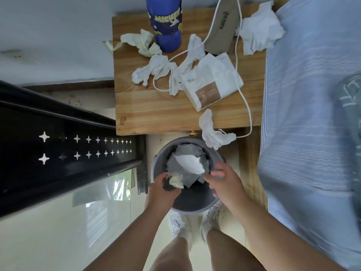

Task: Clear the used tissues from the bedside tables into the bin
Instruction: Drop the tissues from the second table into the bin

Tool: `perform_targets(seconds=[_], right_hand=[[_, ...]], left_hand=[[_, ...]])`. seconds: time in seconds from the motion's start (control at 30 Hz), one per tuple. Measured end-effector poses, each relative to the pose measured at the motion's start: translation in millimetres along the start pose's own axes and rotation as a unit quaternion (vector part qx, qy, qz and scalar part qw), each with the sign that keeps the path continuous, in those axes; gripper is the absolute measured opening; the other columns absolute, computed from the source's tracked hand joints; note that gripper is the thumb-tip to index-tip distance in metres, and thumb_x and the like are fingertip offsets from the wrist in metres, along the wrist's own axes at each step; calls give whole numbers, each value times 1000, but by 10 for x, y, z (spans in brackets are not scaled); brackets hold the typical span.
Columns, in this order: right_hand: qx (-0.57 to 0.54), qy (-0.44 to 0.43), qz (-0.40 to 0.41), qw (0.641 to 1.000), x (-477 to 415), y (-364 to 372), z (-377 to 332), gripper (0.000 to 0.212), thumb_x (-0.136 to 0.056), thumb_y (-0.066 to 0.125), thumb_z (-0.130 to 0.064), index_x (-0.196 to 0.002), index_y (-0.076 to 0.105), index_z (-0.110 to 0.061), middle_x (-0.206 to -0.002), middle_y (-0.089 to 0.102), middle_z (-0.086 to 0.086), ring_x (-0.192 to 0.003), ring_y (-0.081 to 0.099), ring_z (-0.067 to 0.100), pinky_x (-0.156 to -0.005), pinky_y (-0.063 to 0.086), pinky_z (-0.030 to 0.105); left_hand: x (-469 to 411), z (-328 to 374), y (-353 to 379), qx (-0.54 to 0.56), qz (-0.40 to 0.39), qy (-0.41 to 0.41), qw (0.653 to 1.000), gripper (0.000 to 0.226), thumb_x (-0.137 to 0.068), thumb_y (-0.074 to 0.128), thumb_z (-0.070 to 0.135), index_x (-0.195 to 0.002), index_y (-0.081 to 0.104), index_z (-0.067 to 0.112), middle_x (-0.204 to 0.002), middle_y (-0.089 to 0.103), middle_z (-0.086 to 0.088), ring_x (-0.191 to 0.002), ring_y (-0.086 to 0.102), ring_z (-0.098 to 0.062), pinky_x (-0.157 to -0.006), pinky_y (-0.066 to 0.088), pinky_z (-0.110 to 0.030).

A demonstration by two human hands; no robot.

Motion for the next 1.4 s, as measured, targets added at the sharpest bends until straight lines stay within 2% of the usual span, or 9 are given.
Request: perform_targets(seconds=[0.13,0.23,0.33,0.5,0.67,0.77,0.93,1.1,1.4], right_hand=[[-373,-4,-124,920,34,-87,-464,64,-75,90,-34,-133,63,-30,-117,73,0,-102,74,27,-83,61,39],[-432,-8,-156,888,50,-83,-750,81,-77,82,-49,-145,57,-15,-120,65,6,-106,69,26,-87,60,38],[-462,23,-95,882,97,-72,-909,58,-89,72,-45,-133,66,-9,-104,74,7,-87,75,18,-76,65,30],[-371,13,17,928,291,-179,-1068,15,-102,63,-15,-115,72,-15,-104,81,9,-72,78,12,-61,61,24],[-101,-148,142,973,709,-346,-1312,12,-89,65,-34,-86,76,-31,-82,81,-5,-59,76,16,-61,60,38],[-61,-229,141,961,787,-362,-1484,10,-93,65,-38,-88,74,-35,-74,79,-10,-57,74,11,-59,57,32],[-32,-246,115,962,601,-287,-1450,15,-98,67,-29,-85,74,-30,-74,77,-11,-57,71,5,-48,49,14],[-36,-244,92,965,498,-379,-1304,14,-97,68,-25,-87,76,-29,-74,78,-11,-56,71,7,-50,47,8],[38,-217,76,972,350,-402,-990,13,-96,66,-32,-84,71,-30,-73,75,-6,-61,70,10,-56,54,26]], left_hand=[[103,341,0,86,-6,22,996,57,-87,82,30,-139,60,32,-121,64,11,-104,68,-14,-92,59,-44],[198,557,-27,118,-8,35,992,40,-94,74,29,-132,64,33,-128,67,6,-108,70,-18,-98,59,-49],[320,693,-106,144,10,53,988,25,-97,68,27,-121,70,35,-117,72,6,-100,72,-14,-97,60,-47],[409,1097,-396,153,55,128,978,17,-100,66,27,-95,73,41,-94,77,13,-85,74,-11,-76,58,-28],[271,1725,-875,102,133,200,965,8,-103,64,33,-107,71,34,-101,72,18,-91,66,0,-82,54,-28],[49,2103,-1109,38,182,228,956,22,-103,60,38,-123,70,35,-122,68,11,-101,68,-12,-91,61,-41],[-349,2539,-1139,-37,221,300,927,40,-103,64,35,-143,62,33,-150,56,3,-128,59,-18,-93,51,-32],[-609,2608,-1060,-123,233,274,925,43,-100,65,32,-142,62,31,-144,59,-1,-123,63,-26,-99,56,-42],[162,1733,-862,166,255,233,924,6,-98,64,49,-97,69,52,-96,70,35,-81,66,13,-67,48,-15]])
Point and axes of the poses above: each hand's wrist, its own x-axis away from the middle knuckle, its own y-axis out of the palm, z = x × y, the point moved 1 cm from there along -x, towards the middle knuckle
